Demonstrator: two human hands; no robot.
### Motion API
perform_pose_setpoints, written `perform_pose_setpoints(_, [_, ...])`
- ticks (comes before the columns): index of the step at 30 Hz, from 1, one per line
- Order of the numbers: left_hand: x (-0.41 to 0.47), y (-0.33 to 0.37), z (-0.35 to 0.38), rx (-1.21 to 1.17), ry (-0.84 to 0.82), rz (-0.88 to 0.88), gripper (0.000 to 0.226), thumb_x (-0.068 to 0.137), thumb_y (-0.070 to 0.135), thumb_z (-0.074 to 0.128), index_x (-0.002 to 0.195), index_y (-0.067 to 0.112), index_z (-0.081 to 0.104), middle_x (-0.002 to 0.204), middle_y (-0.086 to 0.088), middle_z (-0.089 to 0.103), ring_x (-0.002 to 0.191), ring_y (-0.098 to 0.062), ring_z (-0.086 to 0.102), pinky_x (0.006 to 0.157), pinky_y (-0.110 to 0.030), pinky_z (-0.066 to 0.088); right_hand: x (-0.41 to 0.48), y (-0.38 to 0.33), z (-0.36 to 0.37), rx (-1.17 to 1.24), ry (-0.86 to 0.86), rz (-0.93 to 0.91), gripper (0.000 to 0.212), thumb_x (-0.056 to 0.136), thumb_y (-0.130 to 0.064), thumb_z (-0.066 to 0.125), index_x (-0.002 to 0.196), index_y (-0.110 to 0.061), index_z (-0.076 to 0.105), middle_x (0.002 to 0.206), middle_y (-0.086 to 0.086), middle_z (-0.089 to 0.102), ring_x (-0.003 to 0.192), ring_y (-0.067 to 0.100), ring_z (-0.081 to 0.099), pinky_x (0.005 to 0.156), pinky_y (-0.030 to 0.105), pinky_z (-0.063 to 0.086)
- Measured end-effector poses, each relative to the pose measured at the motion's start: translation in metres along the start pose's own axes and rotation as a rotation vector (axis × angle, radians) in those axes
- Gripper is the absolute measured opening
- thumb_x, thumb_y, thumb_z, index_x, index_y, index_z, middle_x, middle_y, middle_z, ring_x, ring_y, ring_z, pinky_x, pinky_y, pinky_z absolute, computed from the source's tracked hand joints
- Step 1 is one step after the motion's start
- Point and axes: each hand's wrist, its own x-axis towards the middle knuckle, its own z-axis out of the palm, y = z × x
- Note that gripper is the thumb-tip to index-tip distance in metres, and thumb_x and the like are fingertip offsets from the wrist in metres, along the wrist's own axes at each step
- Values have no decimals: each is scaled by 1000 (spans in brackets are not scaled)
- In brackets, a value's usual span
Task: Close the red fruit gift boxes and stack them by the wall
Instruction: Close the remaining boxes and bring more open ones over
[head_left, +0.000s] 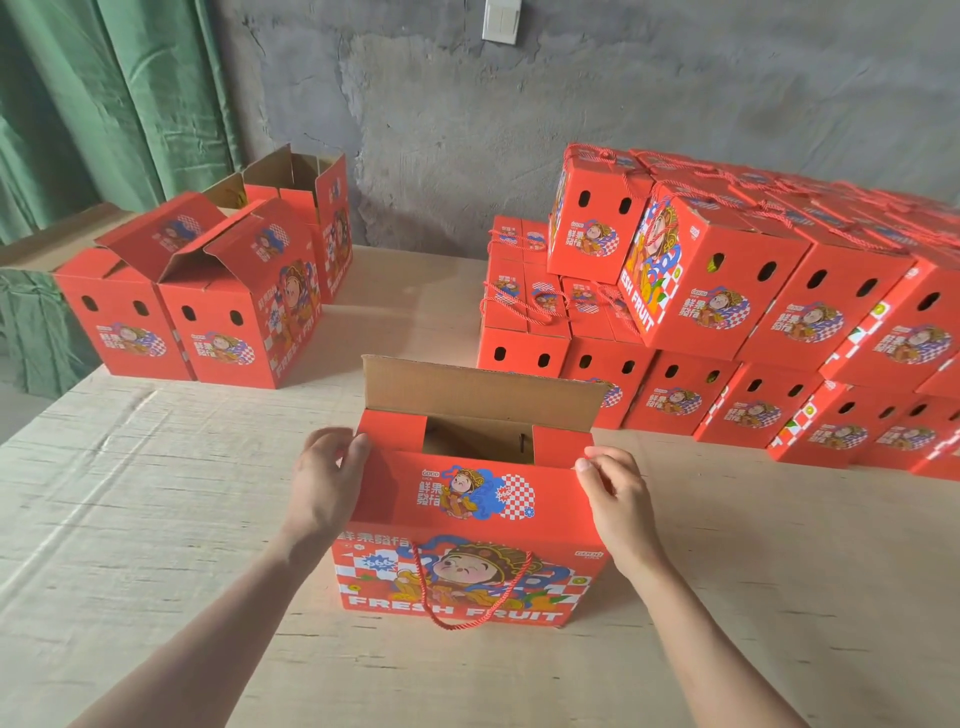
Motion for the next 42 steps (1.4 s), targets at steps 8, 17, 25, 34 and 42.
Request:
perform_pose_setpoints(8, [12, -3, 0, -167, -47, -206, 16, 94, 20, 55, 87, 10, 65, 101, -13, 63, 85, -26, 58, 63, -31, 46, 2, 3, -1, 85, -63, 86, 11, 91, -10, 61, 81, -7, 64, 113, 3, 51, 109, 14, 49, 94, 26, 39])
perform_pose_setpoints(17, [8, -8, 0, -181, -60, -176, 13, 94, 22, 56, 83, 18, 60, 87, -7, 65, 73, -19, 59, 56, -29, 48, 12, 3, -3, -2, -132, 77, 11, 88, -5, 63, 84, 4, 67, 111, 6, 45, 109, 14, 45, 89, 19, 32])
perform_pose_setpoints(25, [18, -10, 3, -236, -77, -233, 27, 91, 7, 58, 116, 17, 53, 104, 1, 56, 79, -10, 56, 54, -24, 42, 8, -2, -2, -96, -76, -53, 8, 85, 1, 64, 92, -2, 61, 103, 7, 50, 96, 18, 53, 74, 2, 38])
perform_pose_setpoints(34, [32, -6, 6, -228, -198, -346, 43, 93, -2, 47, 131, 17, 46, 118, -3, 52, 79, -14, 57, 54, -27, 46, 8, -10, -4, -430, -14, -338, 9, 75, 6, 73, 76, -2, 76, 78, 12, 67, 82, 35, 58, 69, 41, 48])
perform_pose_setpoints(42, [45, -2, -7, -180, -494, -92, 95, 91, -12, 49, 149, 39, -7, 159, 6, 8, 135, -12, 24, 71, -23, 52, 3, -11, 0, -419, -4, -358, 14, 79, 11, 65, 81, -1, 73, 80, 12, 64, 80, 35, 57, 69, 44, 49])
